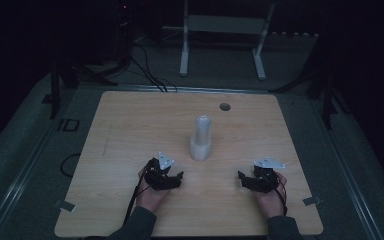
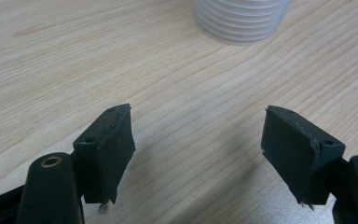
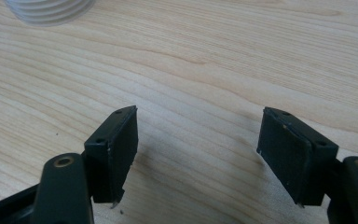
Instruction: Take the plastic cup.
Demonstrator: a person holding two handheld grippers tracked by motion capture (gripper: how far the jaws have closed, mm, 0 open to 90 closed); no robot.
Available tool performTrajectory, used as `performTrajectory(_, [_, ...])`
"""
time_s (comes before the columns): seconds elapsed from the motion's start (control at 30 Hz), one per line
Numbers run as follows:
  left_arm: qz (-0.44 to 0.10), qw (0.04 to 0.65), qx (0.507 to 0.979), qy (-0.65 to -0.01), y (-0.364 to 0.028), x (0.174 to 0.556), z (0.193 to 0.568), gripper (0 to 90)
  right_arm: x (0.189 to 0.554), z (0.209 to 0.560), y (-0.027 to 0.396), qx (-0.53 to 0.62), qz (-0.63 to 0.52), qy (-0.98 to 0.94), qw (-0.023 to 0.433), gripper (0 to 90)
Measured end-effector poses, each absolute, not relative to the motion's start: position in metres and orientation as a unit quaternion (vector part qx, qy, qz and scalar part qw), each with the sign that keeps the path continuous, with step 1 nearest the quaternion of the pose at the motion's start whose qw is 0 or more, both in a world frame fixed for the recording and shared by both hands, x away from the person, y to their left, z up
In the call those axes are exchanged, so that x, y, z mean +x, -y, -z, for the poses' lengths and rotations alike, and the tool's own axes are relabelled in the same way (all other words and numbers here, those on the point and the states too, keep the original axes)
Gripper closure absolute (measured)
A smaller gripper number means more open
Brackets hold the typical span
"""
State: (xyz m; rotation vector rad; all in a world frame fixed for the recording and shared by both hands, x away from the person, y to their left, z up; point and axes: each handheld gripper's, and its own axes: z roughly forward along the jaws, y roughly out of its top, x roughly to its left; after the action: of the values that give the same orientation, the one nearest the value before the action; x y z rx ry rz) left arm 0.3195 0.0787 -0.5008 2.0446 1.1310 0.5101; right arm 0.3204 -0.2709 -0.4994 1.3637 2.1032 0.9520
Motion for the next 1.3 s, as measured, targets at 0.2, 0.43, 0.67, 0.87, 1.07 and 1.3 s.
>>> performTrajectory(0.2, [-0.199, 0.371, 0.796, -0.435, -0.079, 0.316, 0.499, 24.8, 0.317, 0.498, 0.27, 0.491, -0.345, -0.767, 0.228, 31.1])
performTrajectory(0.43, [-0.181, 0.387, 0.797, -0.427, -0.078, 0.318, 0.495, 27.2, 0.315, 0.491, 0.264, 0.478, -0.356, -0.773, 0.218, 33.5])
performTrajectory(0.67, [-0.183, 0.398, 0.8, -0.411, -0.073, 0.322, 0.486, 27.1, 0.318, 0.473, 0.258, 0.457, -0.371, -0.779, 0.215, 34.5])
performTrajectory(0.87, [-0.183, 0.419, 0.793, -0.403, -0.07, 0.332, 0.472, 26.6, 0.328, 0.446, 0.242, 0.424, -0.387, -0.788, 0.225, 34.6])
performTrajectory(1.07, [-0.185, 0.428, 0.789, -0.4, -0.063, 0.347, 0.461, 25.0, 0.34, 0.421, 0.232, 0.406, -0.41, -0.784, 0.227, 35.5])
performTrajectory(1.3, [-0.199, 0.44, 0.789, -0.381, -0.047, 0.36, 0.452, 22.0, 0.354, 0.397, 0.216, 0.383, -0.44, -0.782, 0.218, 40.0])
